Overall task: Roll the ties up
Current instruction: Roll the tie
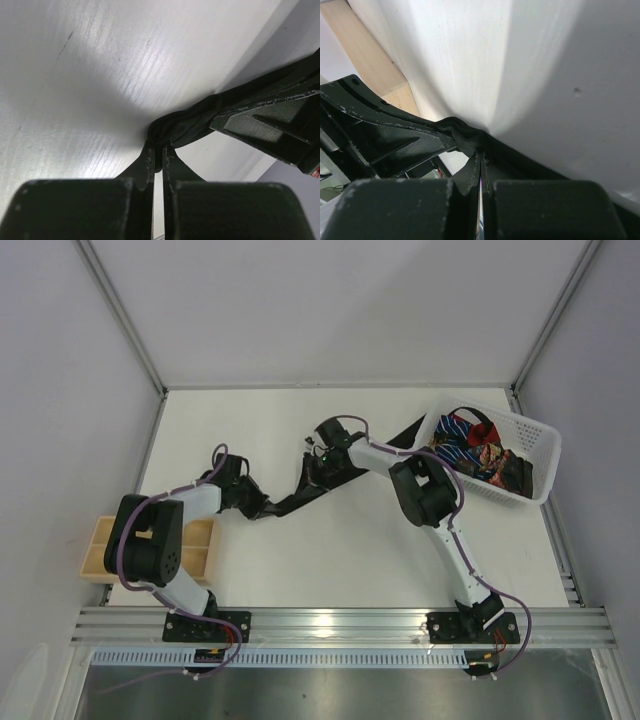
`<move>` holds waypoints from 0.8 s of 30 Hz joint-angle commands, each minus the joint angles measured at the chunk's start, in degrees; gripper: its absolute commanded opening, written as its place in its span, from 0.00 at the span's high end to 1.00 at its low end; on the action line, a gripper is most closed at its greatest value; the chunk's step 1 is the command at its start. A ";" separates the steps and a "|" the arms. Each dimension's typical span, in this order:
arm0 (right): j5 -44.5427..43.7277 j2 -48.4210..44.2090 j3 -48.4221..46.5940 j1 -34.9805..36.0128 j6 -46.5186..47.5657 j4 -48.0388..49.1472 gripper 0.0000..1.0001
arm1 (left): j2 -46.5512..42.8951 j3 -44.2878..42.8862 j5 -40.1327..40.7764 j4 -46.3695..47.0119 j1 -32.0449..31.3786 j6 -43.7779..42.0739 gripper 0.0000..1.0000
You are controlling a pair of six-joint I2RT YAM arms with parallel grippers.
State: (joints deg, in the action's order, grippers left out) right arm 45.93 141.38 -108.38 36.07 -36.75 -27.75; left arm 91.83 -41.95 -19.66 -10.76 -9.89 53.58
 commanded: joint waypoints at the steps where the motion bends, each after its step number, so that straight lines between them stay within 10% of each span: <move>1: -4.01 2.50 -0.61 1.98 2.56 -3.72 1.00 | -2.53 -2.34 2.08 -5.04 -0.39 -3.66 1.00; 24: -2.95 -1.55 0.63 5.86 -0.25 -1.96 1.00 | -8.95 -9.38 3.31 -15.08 -1.45 -11.13 1.00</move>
State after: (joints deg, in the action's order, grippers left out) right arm 46.04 141.38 -108.33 43.42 -37.91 -28.08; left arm 85.06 -48.84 -16.67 -26.46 -11.03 44.91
